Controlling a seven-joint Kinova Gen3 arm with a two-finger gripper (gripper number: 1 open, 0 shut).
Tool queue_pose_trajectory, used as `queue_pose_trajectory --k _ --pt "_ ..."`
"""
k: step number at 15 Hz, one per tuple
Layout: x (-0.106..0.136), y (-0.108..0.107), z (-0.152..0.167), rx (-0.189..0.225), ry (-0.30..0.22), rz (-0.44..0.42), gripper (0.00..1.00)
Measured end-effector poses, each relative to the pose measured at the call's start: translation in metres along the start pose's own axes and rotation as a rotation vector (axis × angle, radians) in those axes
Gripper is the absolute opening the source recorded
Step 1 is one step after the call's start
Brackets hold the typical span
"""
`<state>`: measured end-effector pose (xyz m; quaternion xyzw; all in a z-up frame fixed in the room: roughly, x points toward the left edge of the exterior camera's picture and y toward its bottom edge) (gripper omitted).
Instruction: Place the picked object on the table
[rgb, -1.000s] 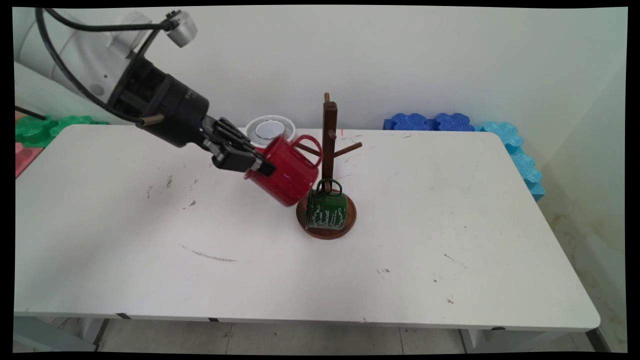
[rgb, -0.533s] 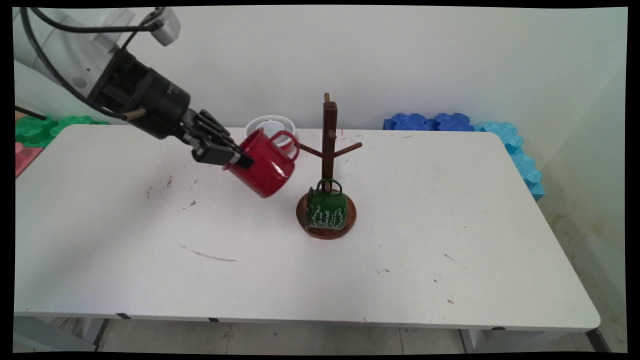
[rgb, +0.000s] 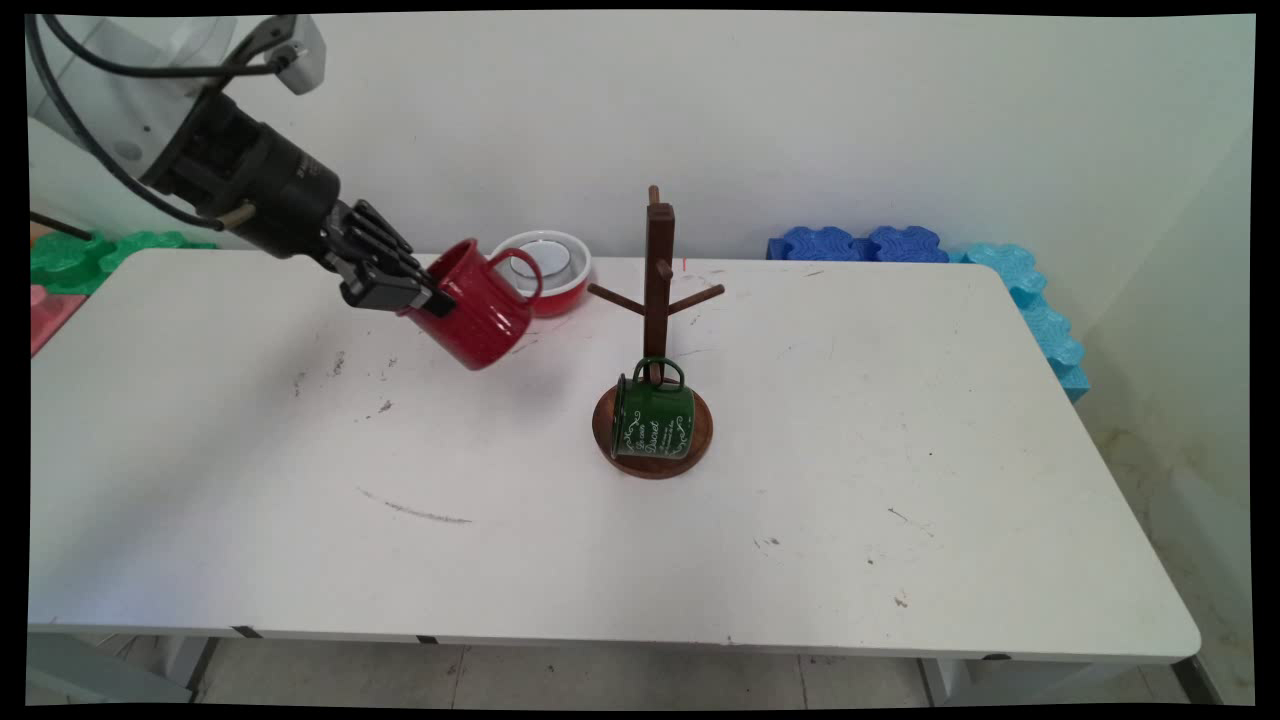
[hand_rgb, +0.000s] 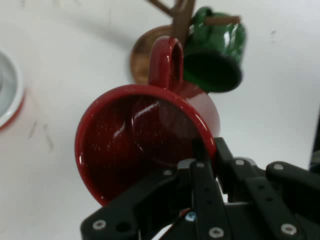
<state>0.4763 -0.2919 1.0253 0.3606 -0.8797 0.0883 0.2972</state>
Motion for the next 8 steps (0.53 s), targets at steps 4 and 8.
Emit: queue_pose_trajectory --k 4,8 --pt "-0.007 -0.013 -0.001 0.046 -0.03 0.025 0.0" --pt "-0.013 -0.027 0.006 0.095 -0.059 0.069 0.0"
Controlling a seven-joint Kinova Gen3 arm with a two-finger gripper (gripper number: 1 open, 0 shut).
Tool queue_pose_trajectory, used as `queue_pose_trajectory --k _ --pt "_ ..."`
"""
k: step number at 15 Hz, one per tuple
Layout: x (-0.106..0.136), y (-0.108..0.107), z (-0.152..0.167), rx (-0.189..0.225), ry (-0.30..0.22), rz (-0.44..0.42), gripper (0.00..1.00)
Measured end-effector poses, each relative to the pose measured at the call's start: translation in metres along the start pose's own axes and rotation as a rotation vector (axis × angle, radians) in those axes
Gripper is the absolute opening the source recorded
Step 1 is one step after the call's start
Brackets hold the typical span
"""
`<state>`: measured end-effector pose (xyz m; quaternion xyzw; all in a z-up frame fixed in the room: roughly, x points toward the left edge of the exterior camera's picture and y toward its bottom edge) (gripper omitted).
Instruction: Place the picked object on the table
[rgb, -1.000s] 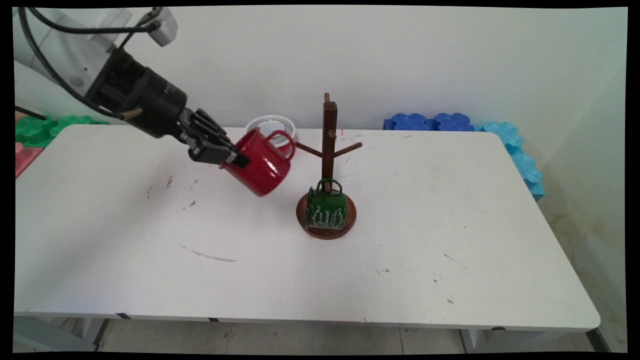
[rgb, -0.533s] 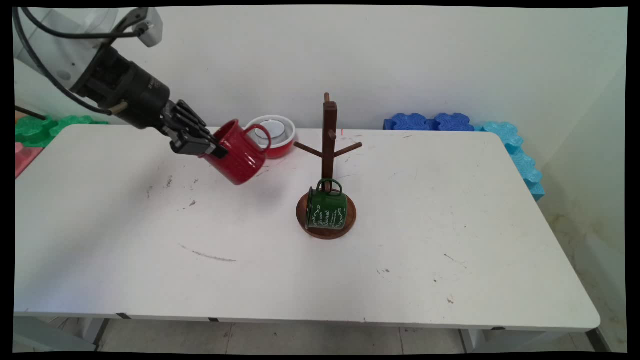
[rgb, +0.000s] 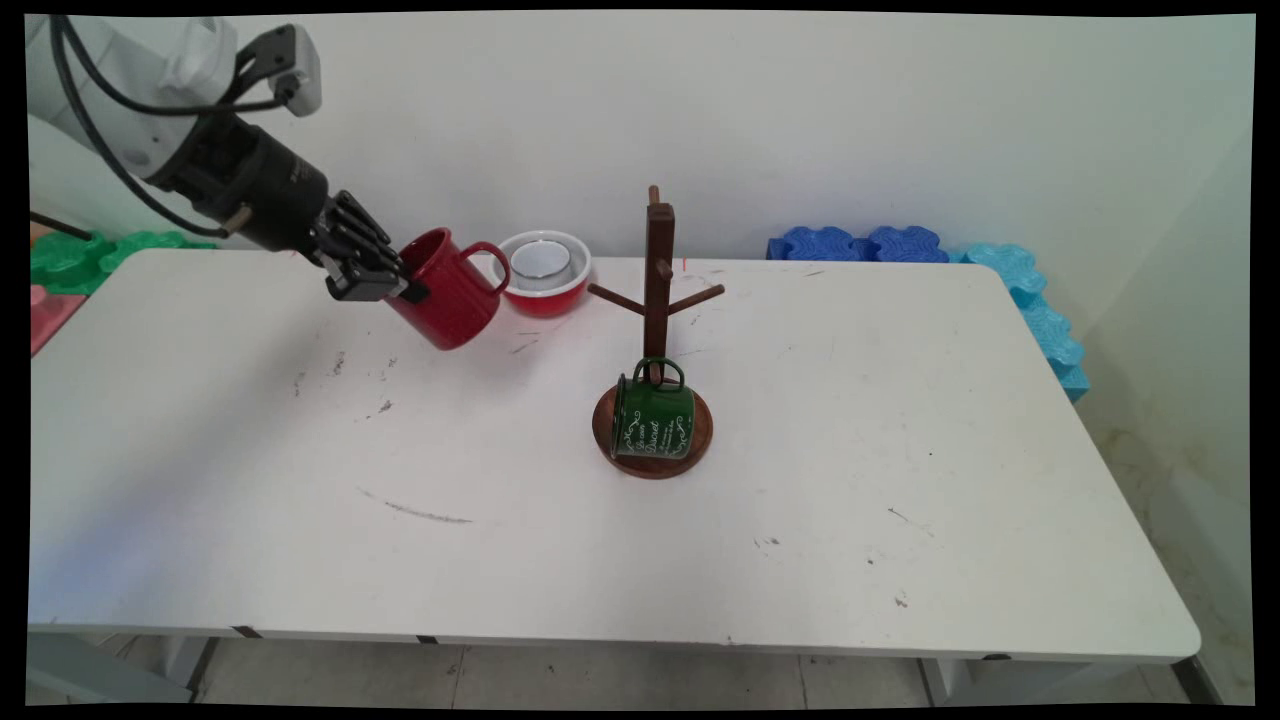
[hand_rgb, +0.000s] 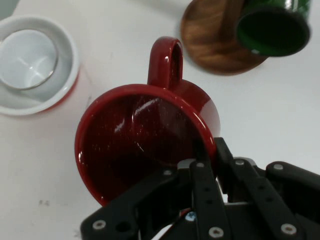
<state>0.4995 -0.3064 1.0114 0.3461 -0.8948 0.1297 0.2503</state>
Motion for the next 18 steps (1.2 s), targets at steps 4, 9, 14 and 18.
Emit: queue_pose_trajectory --k 4,9,14,18 --pt "-0.004 -0.008 0.016 0.03 -0.026 0.065 0.0" --pt "-0.006 -0.013 0.039 0.054 -0.046 0.149 0.0" --pt "-0.007 -0.017 0.068 0.071 -0.066 0.246 0.0" --pt "-0.01 -0.019 0.091 0.077 -0.082 0.312 0.0"
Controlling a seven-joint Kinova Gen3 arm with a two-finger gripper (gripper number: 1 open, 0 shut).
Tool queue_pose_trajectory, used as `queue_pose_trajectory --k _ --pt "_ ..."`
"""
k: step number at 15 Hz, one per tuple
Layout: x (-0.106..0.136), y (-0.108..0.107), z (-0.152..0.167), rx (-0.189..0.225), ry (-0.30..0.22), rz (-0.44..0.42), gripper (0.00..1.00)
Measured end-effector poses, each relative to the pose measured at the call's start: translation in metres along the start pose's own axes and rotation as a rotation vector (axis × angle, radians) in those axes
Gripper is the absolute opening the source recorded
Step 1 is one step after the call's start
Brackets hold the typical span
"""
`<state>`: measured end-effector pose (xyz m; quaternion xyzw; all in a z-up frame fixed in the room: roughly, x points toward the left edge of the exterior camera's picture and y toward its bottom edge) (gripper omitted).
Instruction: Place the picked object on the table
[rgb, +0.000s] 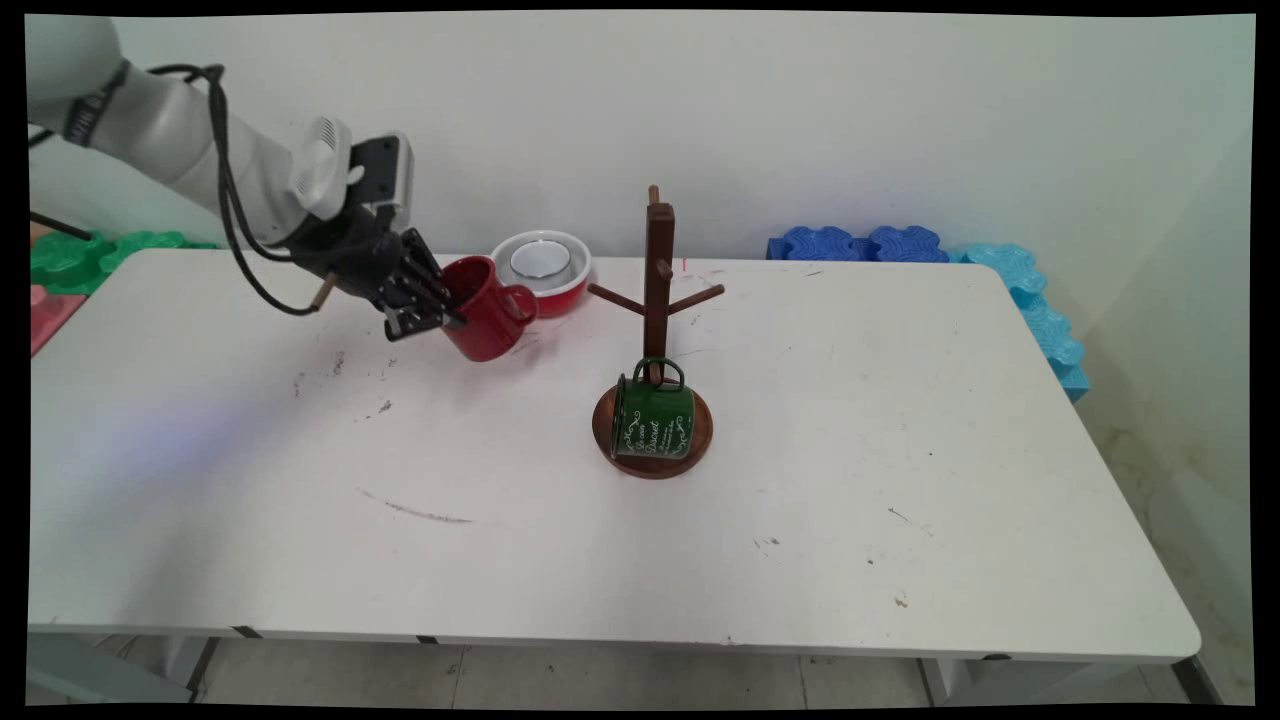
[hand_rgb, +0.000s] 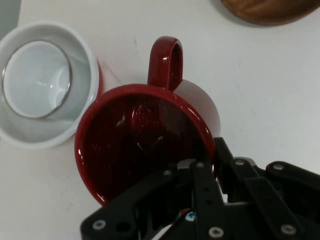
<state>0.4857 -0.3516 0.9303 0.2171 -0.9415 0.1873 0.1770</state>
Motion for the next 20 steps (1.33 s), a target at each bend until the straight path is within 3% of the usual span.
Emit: queue_pose_trajectory --k 10,20 --pt "-0.005 0.002 0.041 0.002 -0.027 0.103 0.0" --pt "-0.013 0.004 0.063 0.0 -0.048 0.152 0.0"
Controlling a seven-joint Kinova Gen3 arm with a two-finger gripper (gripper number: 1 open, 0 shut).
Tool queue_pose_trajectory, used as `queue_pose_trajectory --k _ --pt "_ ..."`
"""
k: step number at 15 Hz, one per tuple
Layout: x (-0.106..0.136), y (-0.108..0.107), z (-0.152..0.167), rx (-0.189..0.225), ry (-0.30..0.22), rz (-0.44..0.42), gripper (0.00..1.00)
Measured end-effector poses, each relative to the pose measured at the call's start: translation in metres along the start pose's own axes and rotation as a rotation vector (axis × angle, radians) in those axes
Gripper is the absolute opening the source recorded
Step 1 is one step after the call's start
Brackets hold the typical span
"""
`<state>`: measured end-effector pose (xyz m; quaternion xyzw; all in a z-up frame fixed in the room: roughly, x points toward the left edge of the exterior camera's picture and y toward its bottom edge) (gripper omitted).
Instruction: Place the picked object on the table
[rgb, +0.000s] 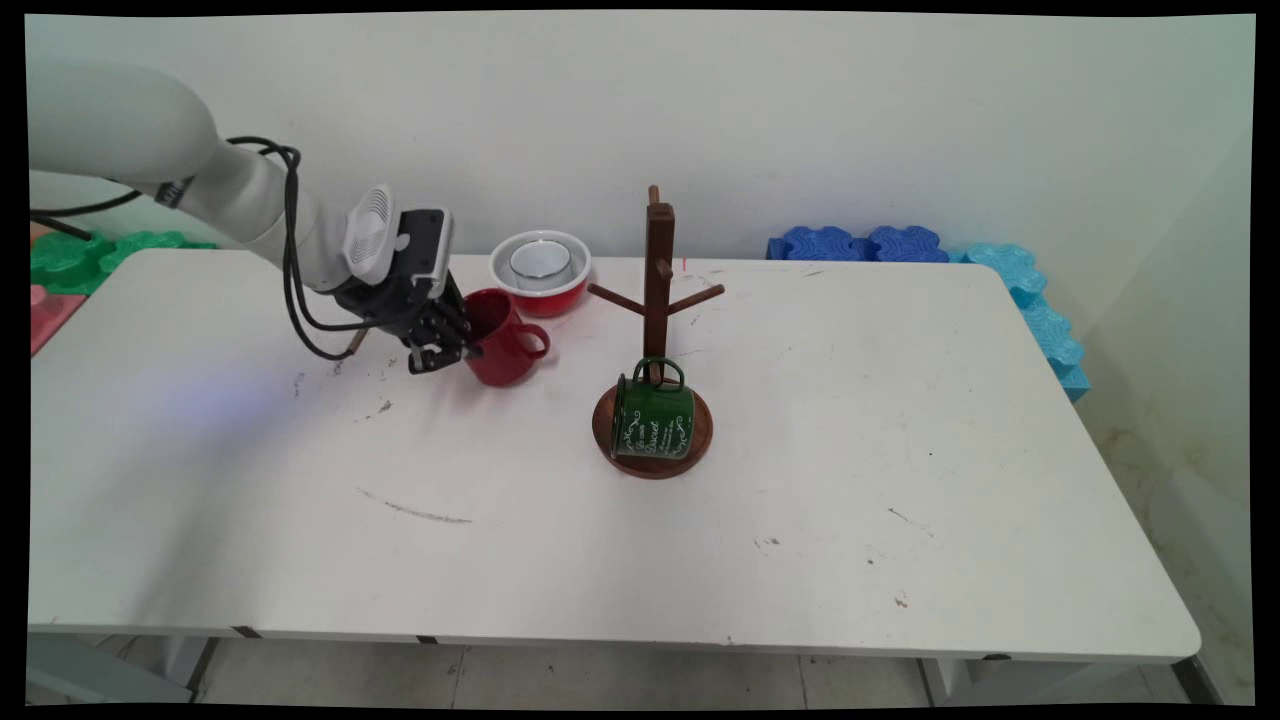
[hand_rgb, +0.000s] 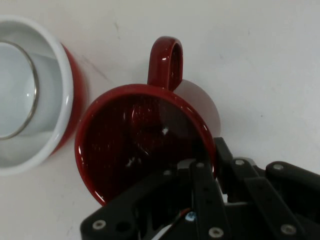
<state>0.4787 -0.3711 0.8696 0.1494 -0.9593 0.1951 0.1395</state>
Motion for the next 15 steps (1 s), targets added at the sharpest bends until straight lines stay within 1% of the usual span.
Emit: queue_pose_trajectory --k 7,8,15 --pt "-0.0042 0.0033 0.0081 -0.005 -0.007 0.018 0.0" --pt "-0.0047 0.0038 0.0087 -0.006 -0.007 0.019 1.0" --pt "-0.0084 0.006 0.0098 -0.009 -0.009 0.03 1.0"
